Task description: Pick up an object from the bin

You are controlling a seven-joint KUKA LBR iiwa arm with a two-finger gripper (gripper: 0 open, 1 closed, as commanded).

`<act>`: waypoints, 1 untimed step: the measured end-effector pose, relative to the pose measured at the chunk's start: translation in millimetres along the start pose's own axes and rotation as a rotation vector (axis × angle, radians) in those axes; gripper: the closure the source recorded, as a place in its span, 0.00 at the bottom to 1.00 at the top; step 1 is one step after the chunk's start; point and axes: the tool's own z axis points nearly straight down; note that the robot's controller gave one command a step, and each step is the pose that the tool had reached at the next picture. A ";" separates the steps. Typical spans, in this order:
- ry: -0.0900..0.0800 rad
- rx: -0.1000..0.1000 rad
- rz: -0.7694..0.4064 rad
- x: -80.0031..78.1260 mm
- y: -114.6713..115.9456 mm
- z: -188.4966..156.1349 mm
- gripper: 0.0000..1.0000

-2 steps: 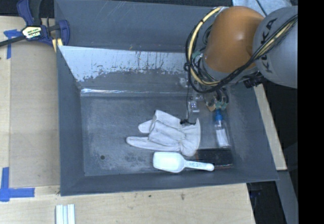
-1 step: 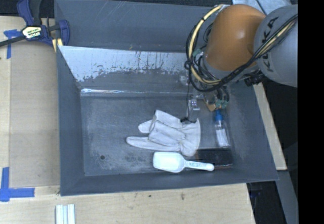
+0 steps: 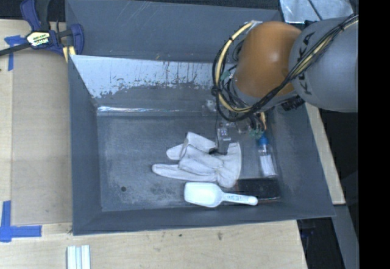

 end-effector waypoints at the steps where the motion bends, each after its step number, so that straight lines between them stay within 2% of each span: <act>1: 0.009 -0.001 -0.002 5.0 20.3 45.8 0.00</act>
Offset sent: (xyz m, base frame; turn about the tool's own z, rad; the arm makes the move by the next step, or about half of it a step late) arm -0.0057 0.0113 -0.0565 0.1903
